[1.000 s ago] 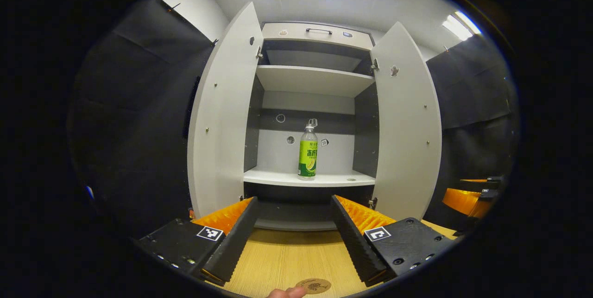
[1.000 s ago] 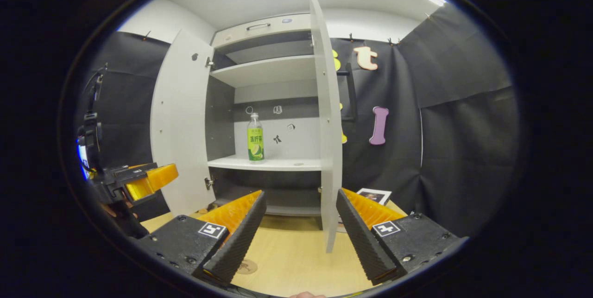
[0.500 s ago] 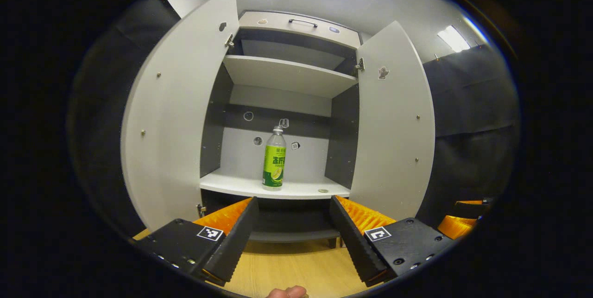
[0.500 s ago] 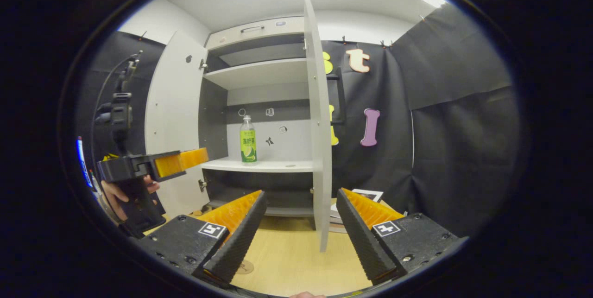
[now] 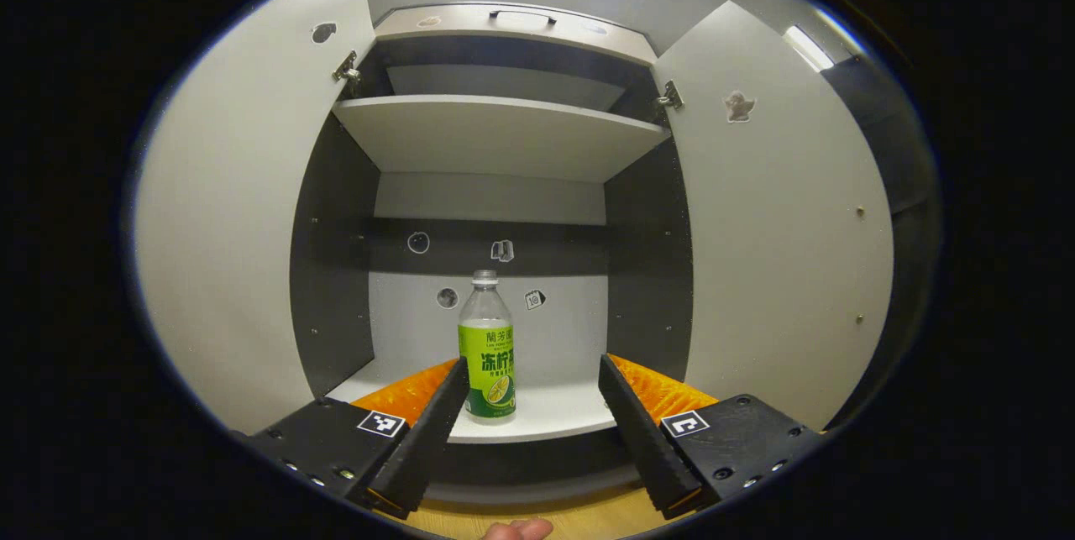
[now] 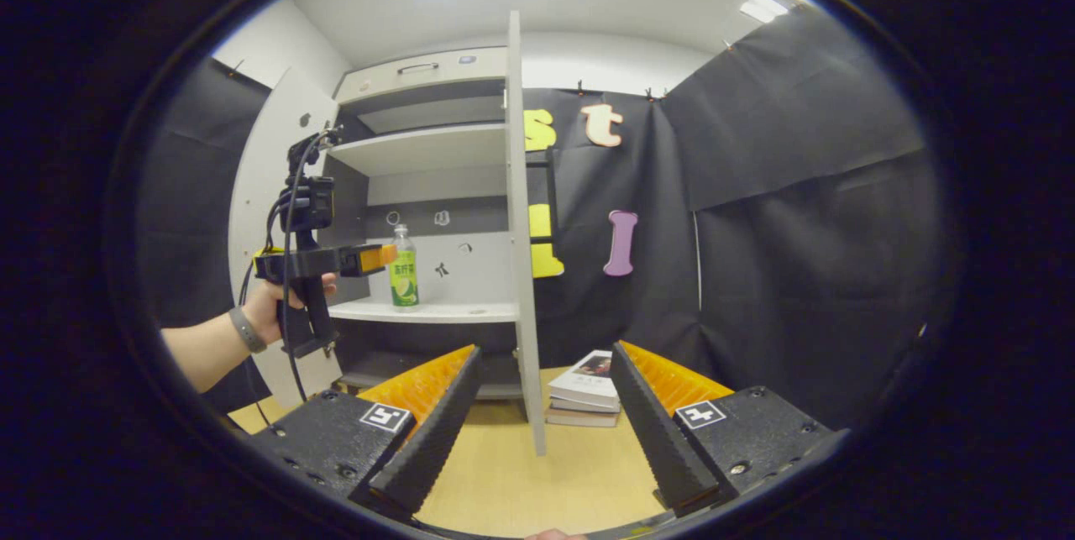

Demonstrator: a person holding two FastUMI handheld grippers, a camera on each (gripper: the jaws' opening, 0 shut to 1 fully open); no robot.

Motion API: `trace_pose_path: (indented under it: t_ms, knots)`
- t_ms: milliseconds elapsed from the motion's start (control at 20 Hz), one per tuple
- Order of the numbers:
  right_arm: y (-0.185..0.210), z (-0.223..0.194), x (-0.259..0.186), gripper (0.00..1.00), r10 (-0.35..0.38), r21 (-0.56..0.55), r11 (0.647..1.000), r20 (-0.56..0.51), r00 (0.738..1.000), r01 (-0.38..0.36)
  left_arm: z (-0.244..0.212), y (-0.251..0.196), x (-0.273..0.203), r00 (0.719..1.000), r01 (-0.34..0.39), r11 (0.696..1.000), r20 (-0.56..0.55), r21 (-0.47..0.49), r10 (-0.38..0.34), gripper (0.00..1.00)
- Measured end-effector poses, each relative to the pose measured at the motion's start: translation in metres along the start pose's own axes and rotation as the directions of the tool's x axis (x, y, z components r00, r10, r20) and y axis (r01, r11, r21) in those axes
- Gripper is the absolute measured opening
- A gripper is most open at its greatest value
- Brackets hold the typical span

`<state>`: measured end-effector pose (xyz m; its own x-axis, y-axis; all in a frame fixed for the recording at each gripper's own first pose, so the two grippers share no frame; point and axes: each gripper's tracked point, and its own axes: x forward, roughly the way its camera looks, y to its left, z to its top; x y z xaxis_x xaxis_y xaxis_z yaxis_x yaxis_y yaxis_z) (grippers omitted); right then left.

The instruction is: Grasp the bottle in the cabinet with the left hand and place it on the coaster, then close the right door with the right hand and the left door with the left hand.

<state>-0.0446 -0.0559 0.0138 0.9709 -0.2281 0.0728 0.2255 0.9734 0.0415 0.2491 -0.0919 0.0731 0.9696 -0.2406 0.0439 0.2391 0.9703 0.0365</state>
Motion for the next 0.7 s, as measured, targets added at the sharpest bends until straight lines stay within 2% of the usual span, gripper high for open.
trace_pose_path:
  t_ms: [150,450,700]
  knots:
    - [-0.018,-0.001,-0.004,1.00,-0.073,0.020,0.997,0.010,0.997,0.073,-0.011,0.016,0.036,0.999,-0.027,0.999,-0.029,-0.032,0.026,0.95]
    - [-0.053,0.001,-0.013,1.00,-0.214,0.008,0.977,0.033,0.976,0.214,-0.038,0.049,0.087,0.992,-0.109,0.994,-0.071,-0.007,0.108,0.95]
    - [-0.063,-0.005,-0.010,0.99,-0.260,-0.012,0.966,0.010,0.966,0.260,-0.045,0.053,0.109,0.991,-0.111,0.994,-0.081,-0.011,0.110,0.95]
